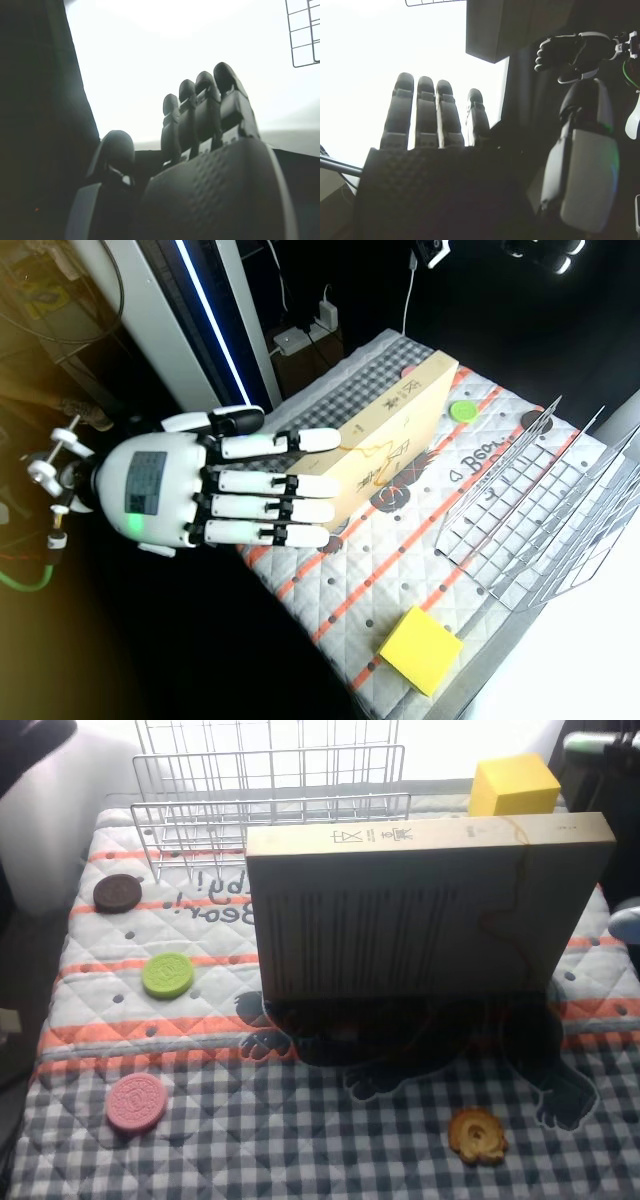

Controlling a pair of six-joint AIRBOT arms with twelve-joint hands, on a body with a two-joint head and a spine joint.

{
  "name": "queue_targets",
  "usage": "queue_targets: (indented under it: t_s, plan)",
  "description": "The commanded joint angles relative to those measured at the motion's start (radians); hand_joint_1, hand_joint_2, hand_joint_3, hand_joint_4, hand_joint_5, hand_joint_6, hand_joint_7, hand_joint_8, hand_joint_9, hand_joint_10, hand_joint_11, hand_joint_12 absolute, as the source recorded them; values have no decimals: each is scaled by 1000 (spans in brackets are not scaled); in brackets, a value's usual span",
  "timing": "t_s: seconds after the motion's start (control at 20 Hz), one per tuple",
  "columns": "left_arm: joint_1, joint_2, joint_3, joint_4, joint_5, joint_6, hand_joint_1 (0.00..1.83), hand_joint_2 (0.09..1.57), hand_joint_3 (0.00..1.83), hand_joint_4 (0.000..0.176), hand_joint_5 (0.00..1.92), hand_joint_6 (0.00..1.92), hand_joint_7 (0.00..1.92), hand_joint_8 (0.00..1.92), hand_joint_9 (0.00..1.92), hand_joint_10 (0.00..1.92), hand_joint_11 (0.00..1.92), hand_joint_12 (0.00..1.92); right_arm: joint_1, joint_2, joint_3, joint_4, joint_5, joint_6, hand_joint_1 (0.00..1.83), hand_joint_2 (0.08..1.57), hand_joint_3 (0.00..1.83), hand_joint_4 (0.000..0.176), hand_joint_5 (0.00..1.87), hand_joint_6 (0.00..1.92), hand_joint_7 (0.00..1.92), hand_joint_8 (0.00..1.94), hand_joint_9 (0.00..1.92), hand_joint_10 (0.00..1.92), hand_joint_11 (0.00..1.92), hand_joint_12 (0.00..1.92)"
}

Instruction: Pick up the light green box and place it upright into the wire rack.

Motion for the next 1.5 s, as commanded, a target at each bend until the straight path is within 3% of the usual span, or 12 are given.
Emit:
queue_targets:
  t_s: [0.0,0.2,0.25,0.35,0.4,0.55,0.8,0.95,1.15,1.25,1.4,1.45]
  plan:
    - [-14,-2,8,-9,-110,-6,394,1128,5,153,383,3,367,1,326,17,0,1041,12,5,7,38,120,4,663,997,2,15,287,0,361,0,350,3,264,184]
    - [-15,-3,13,-4,-105,-6,434,1112,0,169,392,2,375,3,347,10,0,1071,12,-2,10,38,120,4,709,975,3,25,262,0,335,0,344,0,299,70]
    - [-15,-3,13,-3,-102,-6,454,1106,0,168,407,7,382,4,353,10,0,1075,12,-3,11,37,120,4,720,953,0,88,206,0,289,0,316,0,281,58]
    - [-16,-5,14,-1,-93,-6,441,1110,0,173,397,0,392,4,366,9,0,1089,26,-5,12,28,120,4,664,876,0,165,77,0,188,0,264,0,257,39]
    - [-16,-6,15,-1,-91,-6,429,1113,1,173,396,0,401,4,375,8,0,1108,35,-7,12,21,120,4,646,849,0,174,34,0,136,0,203,0,210,17]
    - [-20,-9,18,1,-83,-6,426,1122,2,173,392,1,403,2,388,7,0,1101,103,-33,26,-25,99,4,759,844,0,176,0,0,82,0,101,0,111,0]
    - [-21,-13,19,3,-78,-6,398,1126,0,175,386,0,400,1,390,0,0,1042,292,-109,77,-203,-91,4,818,830,0,176,21,7,99,12,71,4,99,14]
    - [-21,-14,20,4,-74,-6,442,1121,0,176,391,2,408,3,393,2,0,1020,340,-123,92,-265,-135,4,696,837,0,176,0,0,127,11,146,23,157,42]
    - [-22,-15,22,6,-65,-6,435,1122,0,158,400,1,434,2,413,3,1,1091,415,-170,139,-381,-241,4,661,851,5,163,0,0,130,7,152,16,181,59]
    - [-22,-15,23,6,-65,-6,434,1120,0,170,394,2,423,0,402,0,0,1085,449,-203,169,-455,-288,4,676,867,9,110,25,8,131,4,171,18,210,76]
    - [-23,-15,23,7,-64,-6,462,1129,2,162,388,2,409,0,388,0,0,1079,479,-225,185,-532,-343,4,722,871,0,96,122,1,224,1,311,11,297,175]
    - [-24,-16,24,7,-64,-6,460,1131,3,156,393,4,407,0,386,0,0,1077,479,-225,185,-537,-348,4,709,877,2,120,130,2,227,0,313,5,283,180]
